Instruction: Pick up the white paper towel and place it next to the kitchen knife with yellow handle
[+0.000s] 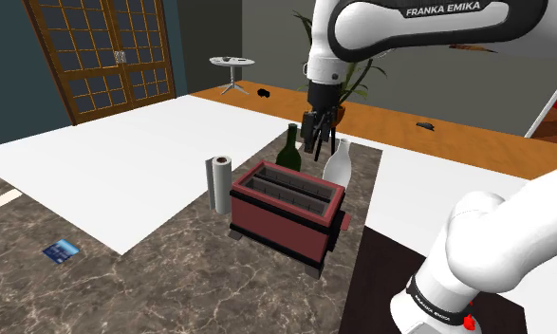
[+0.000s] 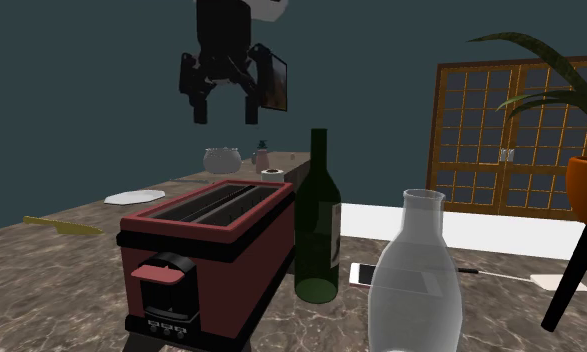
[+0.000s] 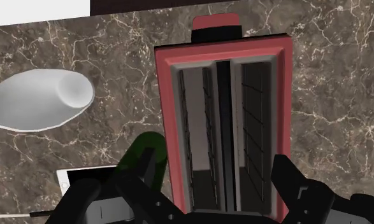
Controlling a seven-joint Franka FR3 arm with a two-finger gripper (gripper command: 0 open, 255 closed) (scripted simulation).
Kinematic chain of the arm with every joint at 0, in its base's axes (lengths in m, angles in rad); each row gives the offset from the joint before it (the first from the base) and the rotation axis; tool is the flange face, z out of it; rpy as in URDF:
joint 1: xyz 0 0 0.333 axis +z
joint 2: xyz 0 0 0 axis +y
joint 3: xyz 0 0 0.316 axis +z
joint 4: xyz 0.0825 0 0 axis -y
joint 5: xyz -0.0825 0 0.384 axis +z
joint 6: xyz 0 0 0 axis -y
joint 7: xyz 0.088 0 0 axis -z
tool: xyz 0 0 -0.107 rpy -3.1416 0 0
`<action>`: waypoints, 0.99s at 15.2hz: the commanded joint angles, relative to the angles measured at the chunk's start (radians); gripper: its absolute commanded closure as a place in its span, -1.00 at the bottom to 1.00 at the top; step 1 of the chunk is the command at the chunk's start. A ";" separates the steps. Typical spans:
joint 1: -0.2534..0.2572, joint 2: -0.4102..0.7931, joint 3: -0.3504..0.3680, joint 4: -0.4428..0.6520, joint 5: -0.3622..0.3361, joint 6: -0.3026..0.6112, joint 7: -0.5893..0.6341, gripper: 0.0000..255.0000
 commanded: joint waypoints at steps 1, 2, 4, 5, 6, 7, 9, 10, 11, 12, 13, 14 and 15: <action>0.004 0.066 0.010 0.025 0.007 0.043 0.012 -1.00; 0.006 0.102 0.015 0.044 0.009 0.062 0.018 -1.00; 0.009 0.175 0.024 0.084 0.012 0.097 0.028 -1.00; 0.011 0.211 0.028 0.106 0.013 0.112 0.034 -1.00; 0.012 0.248 0.032 0.129 0.013 0.127 0.039 -1.00; 0.014 0.285 0.036 0.154 0.014 0.140 0.045 -1.00; 0.018 0.360 0.043 0.207 0.013 0.164 0.056 -1.00; 0.020 0.398 0.047 0.236 0.012 0.174 0.061 -1.00; 0.022 0.435 0.050 0.266 0.010 0.182 0.067 -1.00; 0.024 0.473 0.053 0.298 0.009 0.190 0.072 -1.00; 0.027 0.511 0.056 0.330 0.007 0.196 0.078 -1.00; 0.029 0.550 0.058 0.365 0.004 0.201 0.084 -1.00; 0.032 0.588 0.061 0.401 0.002 0.205 0.089 -1.00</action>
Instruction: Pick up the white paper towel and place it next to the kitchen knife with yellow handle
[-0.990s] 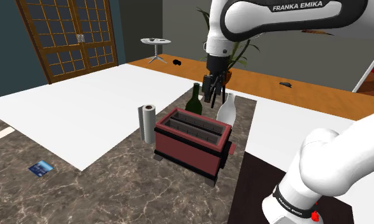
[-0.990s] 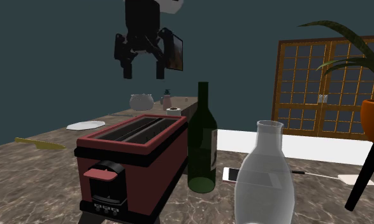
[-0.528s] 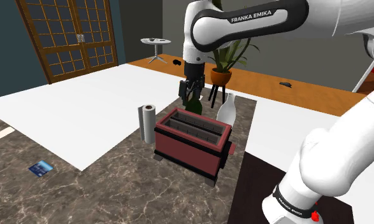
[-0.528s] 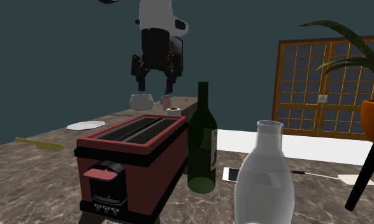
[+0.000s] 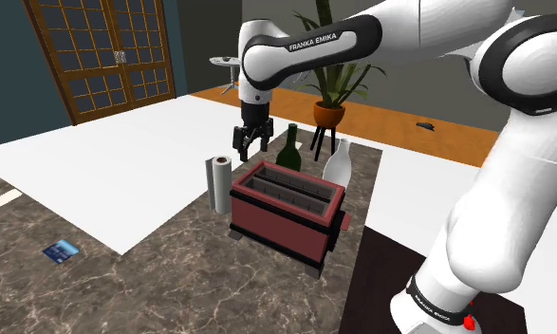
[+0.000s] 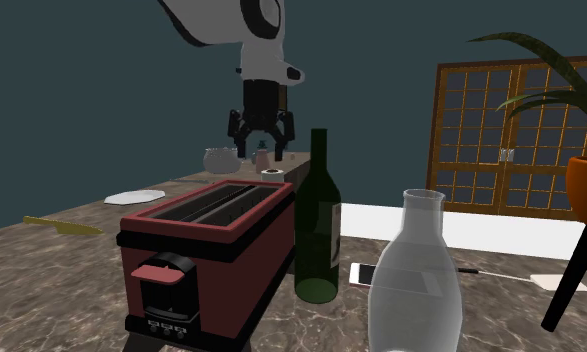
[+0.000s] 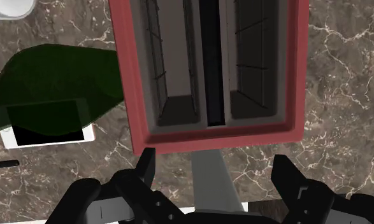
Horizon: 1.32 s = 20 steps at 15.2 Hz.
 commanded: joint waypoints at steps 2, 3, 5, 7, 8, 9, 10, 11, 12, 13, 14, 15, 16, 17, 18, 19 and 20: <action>0.011 0.128 0.008 0.127 -0.009 0.005 0.020 -1.00; 0.014 0.168 0.010 0.168 -0.012 0.004 0.025 -1.00; 0.022 0.250 0.012 0.257 -0.018 -0.001 0.035 -1.00; 0.029 0.316 0.013 0.333 -0.024 -0.009 0.043 -1.00; 0.030 0.318 0.013 0.322 -0.024 0.004 0.043 -1.00; 0.030 0.320 0.013 0.312 -0.024 0.016 0.043 -1.00; 0.031 0.322 0.013 0.301 -0.024 0.029 0.043 -1.00; 0.031 0.325 0.013 0.292 -0.024 0.041 0.043 -1.00; 0.031 0.327 0.013 0.282 -0.024 0.053 0.043 -1.00; 0.032 0.330 0.013 0.273 -0.025 0.066 0.043 -1.00; 0.032 0.333 0.013 0.263 -0.025 0.078 0.044 -1.00; 0.032 0.335 0.013 0.258 -0.025 0.085 0.044 -1.00; 0.032 0.335 0.013 0.258 -0.025 0.085 0.044 -1.00; 0.032 0.335 0.013 0.258 -0.025 0.085 0.044 -1.00; 0.032 0.335 0.013 0.258 -0.025 0.085 0.044 -1.00; 0.032 0.335 0.013 0.258 -0.025 0.085 0.044 -1.00; 0.032 0.335 0.013 0.258 -0.025 0.085 0.044 -1.00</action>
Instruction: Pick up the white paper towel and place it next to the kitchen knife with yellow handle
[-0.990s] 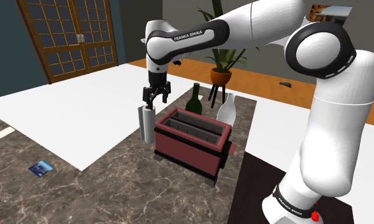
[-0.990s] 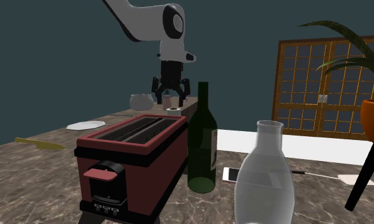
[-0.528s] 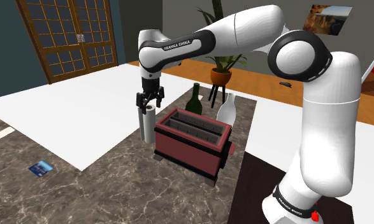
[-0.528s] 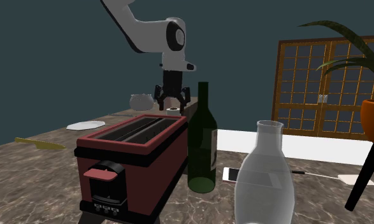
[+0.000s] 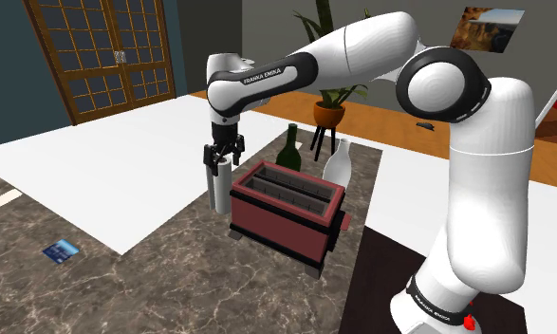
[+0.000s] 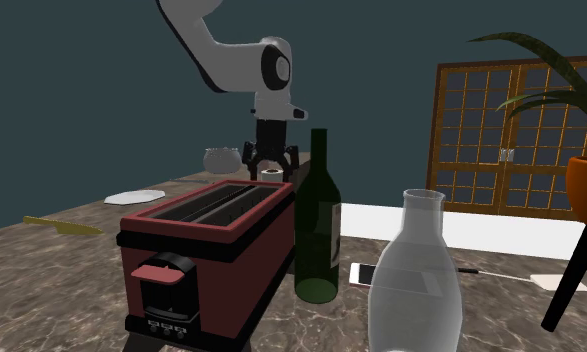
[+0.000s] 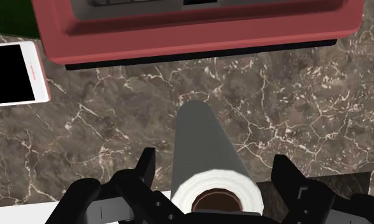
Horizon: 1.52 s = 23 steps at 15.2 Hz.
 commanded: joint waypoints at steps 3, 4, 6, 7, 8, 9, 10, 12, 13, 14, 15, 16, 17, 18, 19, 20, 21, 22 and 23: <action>0.000 0.000 0.000 0.000 0.000 0.000 0.000 1.00; 0.000 0.000 0.000 0.000 0.000 0.000 0.000 1.00; 0.000 0.001 0.000 0.000 0.000 0.001 0.000 1.00; 0.000 0.000 0.000 0.000 0.000 0.001 0.000 1.00; 0.000 0.002 0.000 0.002 0.000 0.000 0.000 1.00; 0.001 0.002 0.000 0.002 0.000 0.000 0.001 1.00; 0.001 0.001 0.000 0.001 0.000 0.000 0.001 1.00; 0.000 0.000 0.000 0.000 0.000 0.000 0.000 1.00; 0.000 -0.004 0.000 0.008 0.000 -0.011 0.000 1.00; 0.000 -0.007 0.000 0.016 0.001 -0.023 0.001 1.00; 0.000 -0.011 0.001 0.025 0.001 -0.035 0.001 1.00; 0.000 -0.013 0.001 0.034 0.001 -0.048 0.001 1.00; 0.000 -0.016 0.001 0.044 0.001 -0.060 0.002 1.00; 0.000 -0.019 0.001 0.053 0.002 -0.072 0.002 1.00; 0.000 -0.022 0.001 0.063 0.002 -0.085 0.002 1.00; 0.000 -0.024 0.001 0.074 0.002 -0.097 0.003 1.00; 0.000 -0.026 0.001 0.084 0.002 -0.110 0.003 1.00; 0.000 -0.028 0.002 0.095 0.002 -0.122 0.003 1.00; 0.000 -0.029 0.002 0.106 0.002 -0.135 0.004 1.00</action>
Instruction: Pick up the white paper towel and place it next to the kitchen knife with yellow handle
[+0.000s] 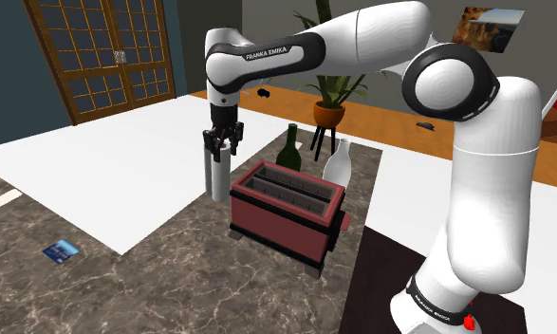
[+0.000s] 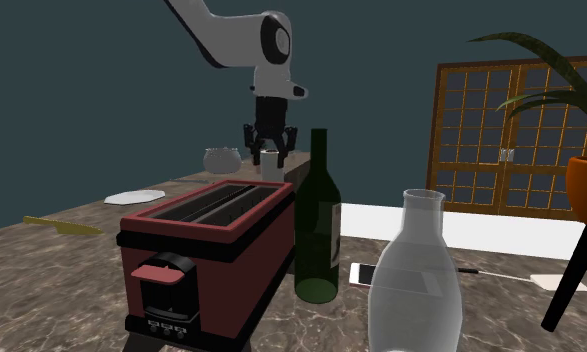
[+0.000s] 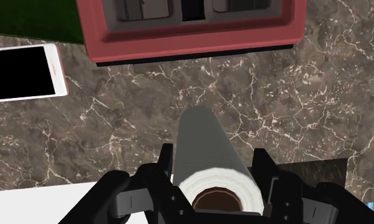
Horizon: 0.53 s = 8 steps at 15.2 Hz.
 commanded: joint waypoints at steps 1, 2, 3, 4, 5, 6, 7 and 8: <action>0.000 -0.002 0.000 0.023 0.000 -0.025 0.000 1.00; 0.000 -0.003 0.000 0.035 0.000 -0.038 0.001 1.00; 0.000 -0.004 0.000 0.047 0.000 -0.051 0.001 1.00; 0.000 -0.004 0.000 0.059 0.000 -0.064 0.002 1.00; 0.000 -0.005 0.000 0.072 0.000 -0.077 0.002 1.00; 0.001 -0.005 0.001 0.085 0.000 -0.091 0.003 1.00; 0.001 -0.005 0.001 0.099 0.000 -0.104 0.003 1.00; 0.001 -0.005 0.001 0.113 0.000 -0.118 0.004 1.00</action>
